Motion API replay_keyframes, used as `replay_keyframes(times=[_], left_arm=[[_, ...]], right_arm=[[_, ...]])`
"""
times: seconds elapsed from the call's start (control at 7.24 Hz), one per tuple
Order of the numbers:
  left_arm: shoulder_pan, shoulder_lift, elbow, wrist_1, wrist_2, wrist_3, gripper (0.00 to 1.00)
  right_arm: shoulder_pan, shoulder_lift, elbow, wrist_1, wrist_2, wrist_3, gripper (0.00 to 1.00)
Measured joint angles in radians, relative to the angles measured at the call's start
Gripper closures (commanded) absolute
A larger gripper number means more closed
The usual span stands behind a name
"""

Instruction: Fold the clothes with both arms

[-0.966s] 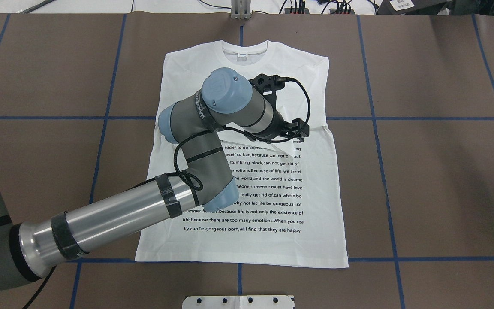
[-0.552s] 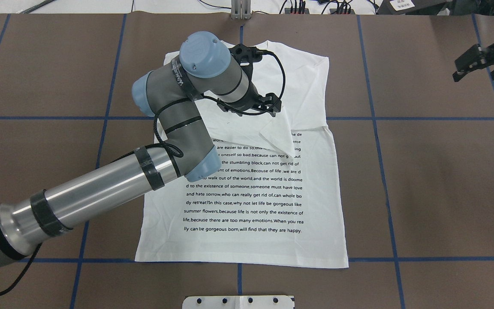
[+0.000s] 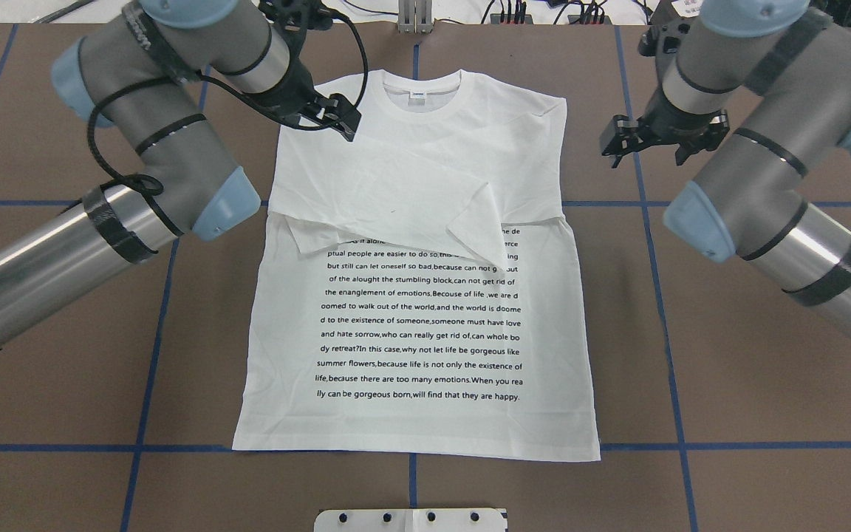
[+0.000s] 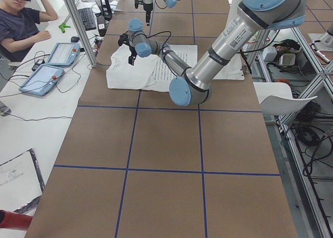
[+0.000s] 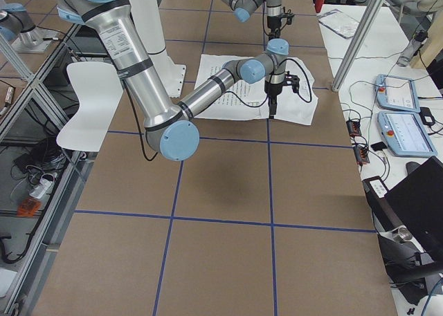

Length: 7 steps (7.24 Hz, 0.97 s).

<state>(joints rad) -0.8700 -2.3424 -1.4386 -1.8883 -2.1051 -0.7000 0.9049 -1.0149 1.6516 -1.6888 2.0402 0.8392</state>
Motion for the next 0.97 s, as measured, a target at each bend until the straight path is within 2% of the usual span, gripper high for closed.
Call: replay_keyframes(times=[0.14, 0.55, 0.69, 0.97], left_arm=[[-0.036, 0.048, -0.083, 0.037, -0.011, 0.068, 0.00], [-0.057, 0.164, -0.296, 0.066, -0.032, 0.106, 0.00], [-0.057, 0.181, -0.338, 0.078, -0.033, 0.105, 0.00], [-0.057, 0.189, -0.375, 0.098, -0.032, 0.099, 0.00]], right_arm=[[-0.042, 0.072, -0.073, 0.018, -0.017, 0.056, 0.00], [-0.136, 0.229, -0.339, 0.240, -0.130, 0.238, 0.00], [-0.146, 0.287, -0.424, 0.272, -0.160, 0.265, 0.00], [-0.174, 0.337, -0.493, 0.287, -0.219, 0.299, 0.00]])
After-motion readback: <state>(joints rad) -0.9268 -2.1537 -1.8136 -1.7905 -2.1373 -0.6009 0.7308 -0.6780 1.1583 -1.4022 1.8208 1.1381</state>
